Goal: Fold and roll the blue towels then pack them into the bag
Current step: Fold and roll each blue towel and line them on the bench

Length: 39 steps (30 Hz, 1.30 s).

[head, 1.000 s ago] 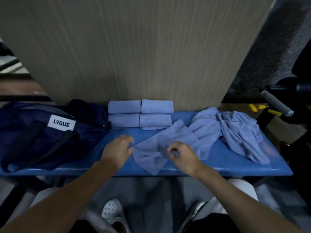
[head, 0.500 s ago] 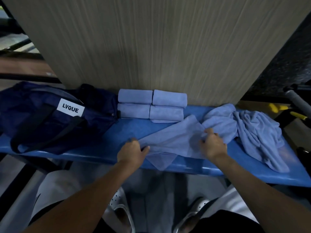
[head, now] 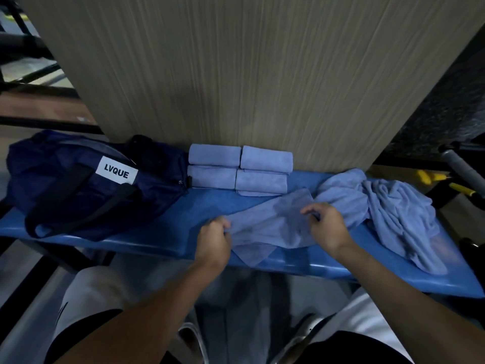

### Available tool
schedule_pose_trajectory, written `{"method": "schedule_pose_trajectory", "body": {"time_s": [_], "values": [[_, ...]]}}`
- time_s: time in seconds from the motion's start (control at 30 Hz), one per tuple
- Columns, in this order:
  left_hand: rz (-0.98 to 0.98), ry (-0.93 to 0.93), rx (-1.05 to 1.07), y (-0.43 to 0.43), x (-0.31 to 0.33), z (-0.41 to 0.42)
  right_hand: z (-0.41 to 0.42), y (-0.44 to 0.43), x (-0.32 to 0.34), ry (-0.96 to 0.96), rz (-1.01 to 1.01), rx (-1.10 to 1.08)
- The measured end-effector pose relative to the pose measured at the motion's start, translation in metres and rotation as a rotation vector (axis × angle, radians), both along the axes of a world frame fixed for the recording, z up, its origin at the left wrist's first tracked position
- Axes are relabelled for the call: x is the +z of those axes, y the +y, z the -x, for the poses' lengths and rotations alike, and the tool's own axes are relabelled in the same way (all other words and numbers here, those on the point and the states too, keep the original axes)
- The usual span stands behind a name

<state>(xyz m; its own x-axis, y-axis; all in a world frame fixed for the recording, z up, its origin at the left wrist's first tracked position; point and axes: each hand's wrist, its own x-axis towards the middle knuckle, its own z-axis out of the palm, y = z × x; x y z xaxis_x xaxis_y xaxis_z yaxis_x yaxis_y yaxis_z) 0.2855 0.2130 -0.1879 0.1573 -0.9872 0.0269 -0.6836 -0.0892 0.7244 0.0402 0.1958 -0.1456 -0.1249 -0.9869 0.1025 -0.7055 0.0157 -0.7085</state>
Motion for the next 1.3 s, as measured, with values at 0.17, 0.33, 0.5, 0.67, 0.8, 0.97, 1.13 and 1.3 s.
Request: {"method": "schedule_pose_trajectory", "body": {"time_s": [0.17,0.33,0.5,0.67,0.8,0.97,1.13,1.3], "values": [[0.220,0.139,-0.078,-0.005,0.039,0.004,-0.019,0.006,0.033,-0.108,0.062,0.097],[0.380,0.238,-0.225,-0.006,0.096,0.018,-0.057,0.010,0.055,-0.201,-0.018,0.271],[0.404,0.354,-0.249,0.003,0.128,0.020,-0.081,0.014,0.074,-0.157,0.163,0.275],[0.343,0.316,-0.124,0.010,0.133,0.010,-0.085,0.017,0.088,-0.316,0.177,0.211],[0.345,0.230,-0.151,0.015,0.137,0.003,-0.088,0.020,0.098,-0.362,0.182,0.205],[0.359,0.312,-0.175,0.013,0.146,0.000,-0.090,0.022,0.105,-0.443,0.174,0.151],[0.410,0.372,-0.118,-0.005,0.150,-0.018,-0.077,0.023,0.112,-0.549,0.158,0.058],[0.449,0.344,-0.060,-0.022,0.158,-0.049,-0.051,0.023,0.114,-0.491,0.178,0.025]]}}
